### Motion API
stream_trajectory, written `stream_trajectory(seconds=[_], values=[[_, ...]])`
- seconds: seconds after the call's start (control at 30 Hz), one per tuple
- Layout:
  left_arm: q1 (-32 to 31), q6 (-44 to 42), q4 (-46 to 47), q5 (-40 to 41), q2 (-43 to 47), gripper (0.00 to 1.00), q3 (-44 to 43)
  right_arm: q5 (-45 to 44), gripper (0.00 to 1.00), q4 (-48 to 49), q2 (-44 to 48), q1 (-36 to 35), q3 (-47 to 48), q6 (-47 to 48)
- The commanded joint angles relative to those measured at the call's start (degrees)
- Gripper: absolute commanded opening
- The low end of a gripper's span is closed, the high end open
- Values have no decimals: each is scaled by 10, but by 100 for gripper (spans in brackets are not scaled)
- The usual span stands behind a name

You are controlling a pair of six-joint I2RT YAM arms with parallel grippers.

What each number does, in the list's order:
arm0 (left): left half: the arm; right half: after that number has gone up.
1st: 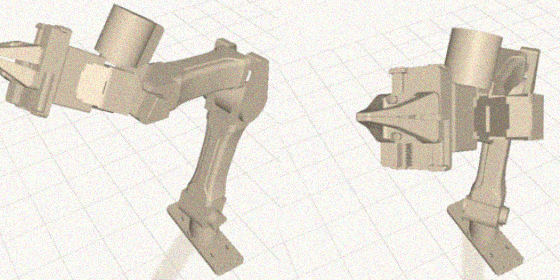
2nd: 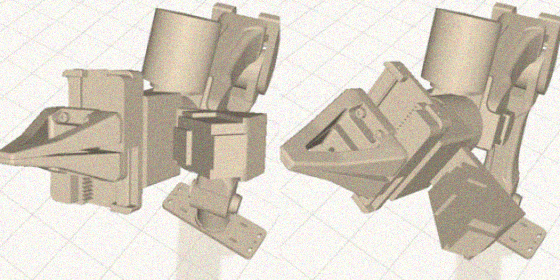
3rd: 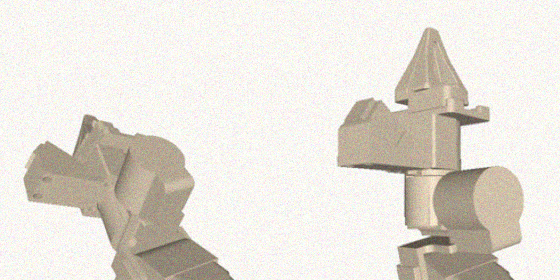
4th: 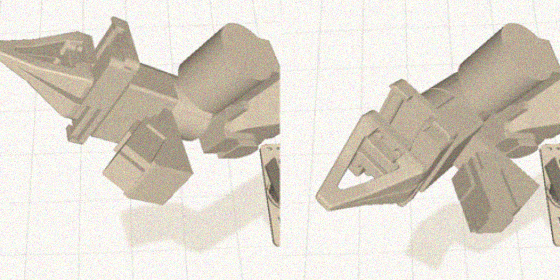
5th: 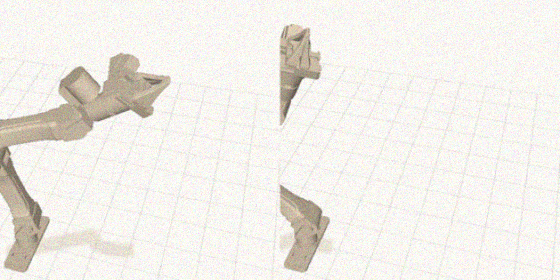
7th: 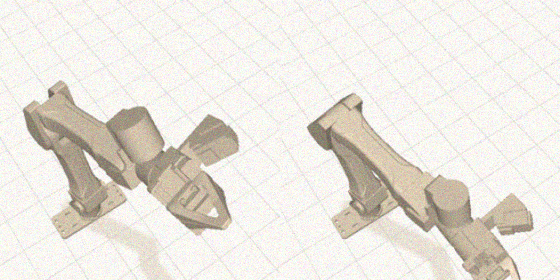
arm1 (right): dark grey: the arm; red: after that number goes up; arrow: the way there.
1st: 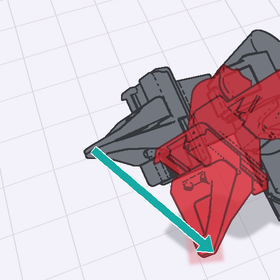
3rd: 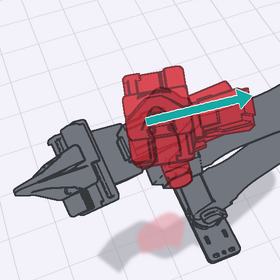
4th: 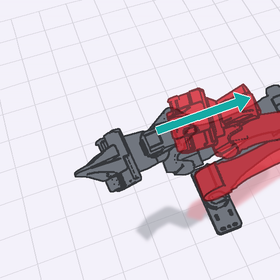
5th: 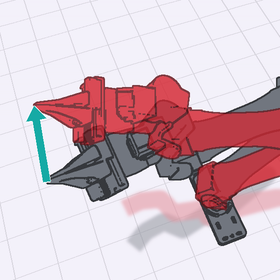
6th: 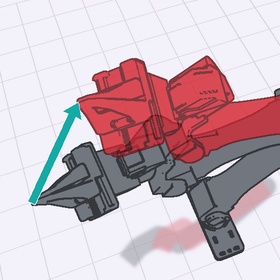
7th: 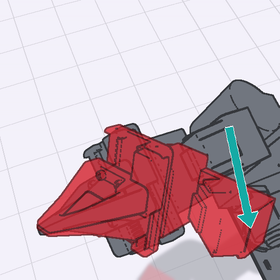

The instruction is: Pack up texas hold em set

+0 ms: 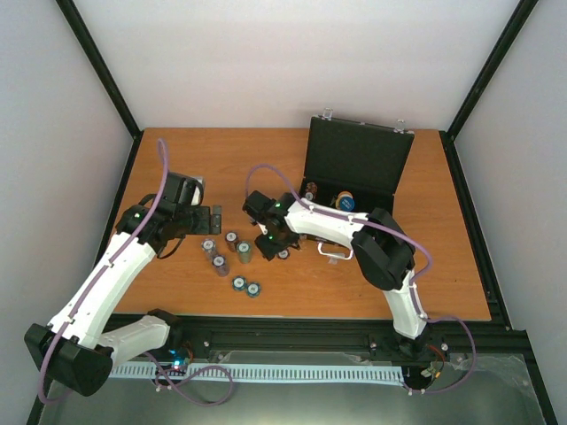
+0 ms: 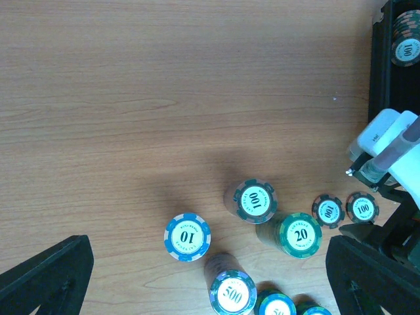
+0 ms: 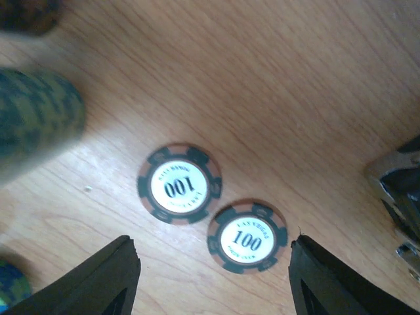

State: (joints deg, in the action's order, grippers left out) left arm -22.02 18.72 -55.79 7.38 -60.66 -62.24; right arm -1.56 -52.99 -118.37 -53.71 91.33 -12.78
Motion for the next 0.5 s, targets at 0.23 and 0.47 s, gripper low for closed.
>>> stream_trajectory(seconds=[0.23,0.47], values=[[-1,7,-10,8,6,100,3,55,64,3,-56,-3,49,39],[-1,6,-9,11,4,100,4,44,67,3,-79,-3,53,44]])
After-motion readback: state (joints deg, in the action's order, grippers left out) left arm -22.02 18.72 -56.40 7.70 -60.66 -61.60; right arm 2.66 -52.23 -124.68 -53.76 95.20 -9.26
